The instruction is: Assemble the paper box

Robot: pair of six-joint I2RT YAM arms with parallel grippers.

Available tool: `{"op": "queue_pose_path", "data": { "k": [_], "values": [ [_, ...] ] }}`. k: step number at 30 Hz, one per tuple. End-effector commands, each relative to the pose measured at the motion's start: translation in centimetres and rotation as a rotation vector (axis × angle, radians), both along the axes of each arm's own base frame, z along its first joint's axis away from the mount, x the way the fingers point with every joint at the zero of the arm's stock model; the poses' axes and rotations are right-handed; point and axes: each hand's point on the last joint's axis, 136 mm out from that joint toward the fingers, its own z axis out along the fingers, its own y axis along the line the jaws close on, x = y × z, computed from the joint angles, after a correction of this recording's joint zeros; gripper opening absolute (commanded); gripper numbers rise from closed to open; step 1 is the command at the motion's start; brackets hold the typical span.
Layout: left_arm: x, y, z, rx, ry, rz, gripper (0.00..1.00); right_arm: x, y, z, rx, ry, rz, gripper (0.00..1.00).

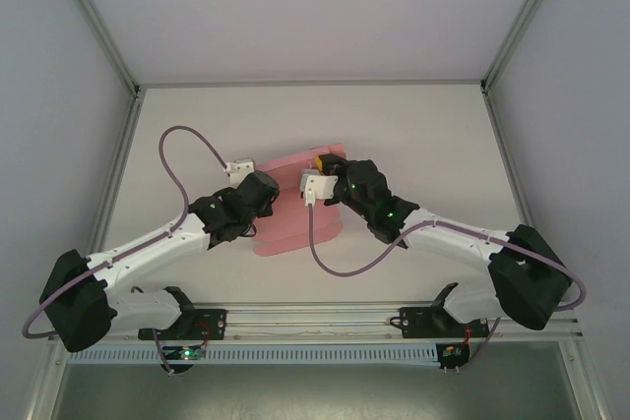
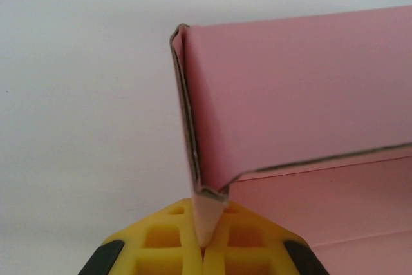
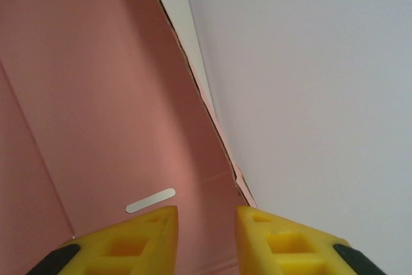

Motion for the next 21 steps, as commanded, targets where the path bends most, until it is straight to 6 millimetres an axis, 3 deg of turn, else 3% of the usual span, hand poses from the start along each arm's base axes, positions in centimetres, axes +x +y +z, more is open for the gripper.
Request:
{"op": "queue_pose_path", "data": {
  "k": [1,8,12,18,21],
  "values": [
    [-0.1,0.1,0.6,-0.006,-0.009,0.021,0.0,0.2,-0.3,1.7,0.016,-0.072,-0.028,0.33],
    [-0.1,0.4,0.4,0.024,0.013,0.035,0.0,-2.0,-1.8,2.2,0.004,-0.015,0.041,0.38],
    [-0.1,0.2,0.3,0.017,0.013,0.023,0.0,-1.5,-2.3,2.7,0.024,-0.002,0.049,0.41],
    [-0.1,0.0,0.5,0.007,0.007,0.017,0.0,-0.8,-1.2,0.5,-0.03,0.083,0.068,0.42],
    [-0.1,0.1,0.6,0.005,0.004,0.018,0.0,-0.2,-0.7,0.6,0.006,0.068,0.06,0.35]
  ]
}}
